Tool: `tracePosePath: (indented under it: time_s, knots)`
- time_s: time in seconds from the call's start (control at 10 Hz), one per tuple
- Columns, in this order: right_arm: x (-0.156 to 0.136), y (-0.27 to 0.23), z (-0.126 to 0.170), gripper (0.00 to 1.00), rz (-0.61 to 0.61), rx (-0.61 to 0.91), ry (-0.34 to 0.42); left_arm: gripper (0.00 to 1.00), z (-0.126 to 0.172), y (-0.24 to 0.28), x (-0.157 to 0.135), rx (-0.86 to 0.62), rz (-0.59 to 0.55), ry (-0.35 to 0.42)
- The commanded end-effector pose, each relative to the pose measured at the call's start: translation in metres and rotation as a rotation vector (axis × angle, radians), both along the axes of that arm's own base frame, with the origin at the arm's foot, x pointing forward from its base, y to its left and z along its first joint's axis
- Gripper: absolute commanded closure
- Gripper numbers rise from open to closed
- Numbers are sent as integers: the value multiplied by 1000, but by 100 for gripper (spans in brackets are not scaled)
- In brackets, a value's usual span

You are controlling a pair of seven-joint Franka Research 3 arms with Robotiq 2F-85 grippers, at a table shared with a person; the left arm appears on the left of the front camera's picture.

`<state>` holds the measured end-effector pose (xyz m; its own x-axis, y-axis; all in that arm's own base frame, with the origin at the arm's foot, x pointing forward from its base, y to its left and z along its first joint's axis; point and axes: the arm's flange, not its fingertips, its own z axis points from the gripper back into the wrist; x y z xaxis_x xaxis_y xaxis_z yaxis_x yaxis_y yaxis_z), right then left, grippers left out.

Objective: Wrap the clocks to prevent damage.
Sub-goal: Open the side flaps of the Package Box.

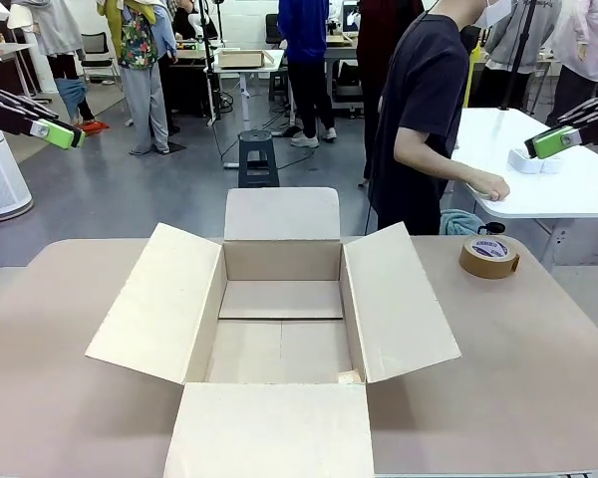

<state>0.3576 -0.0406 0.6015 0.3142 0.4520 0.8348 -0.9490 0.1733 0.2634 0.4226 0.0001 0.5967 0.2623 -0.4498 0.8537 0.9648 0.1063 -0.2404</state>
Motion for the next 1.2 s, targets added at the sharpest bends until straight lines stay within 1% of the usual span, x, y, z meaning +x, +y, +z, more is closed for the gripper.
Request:
tracePosePath:
  time_s: [0.0, 0.4, 0.5, 0.6, 0.7, 1.1]
  knots:
    - [0, -1, -5, 100, 21, -16, -3, 100, -2, 3, 0, 6, -13, -21]
    - [-6, -4, -3, 100, 44, -24, -15, 100, -5, 3, -2, 32, -7, -23]
    - [-9, -6, -4, 100, 64, -58, -18, 100, -7, 3, -2, 63, 9, -18]
    - [-1, 1, 0, 100, 11, -5, 0, 100, -9, 3, -3, 70, 28, -9]
    - [-1, 1, 0, 100, 11, -5, 0, 100, -3, 2, 0, 24, -1, -1]
    - [-3, -1, -1, 99, 22, -16, 0, 100, -5, 3, 0, 38, 2, 2]
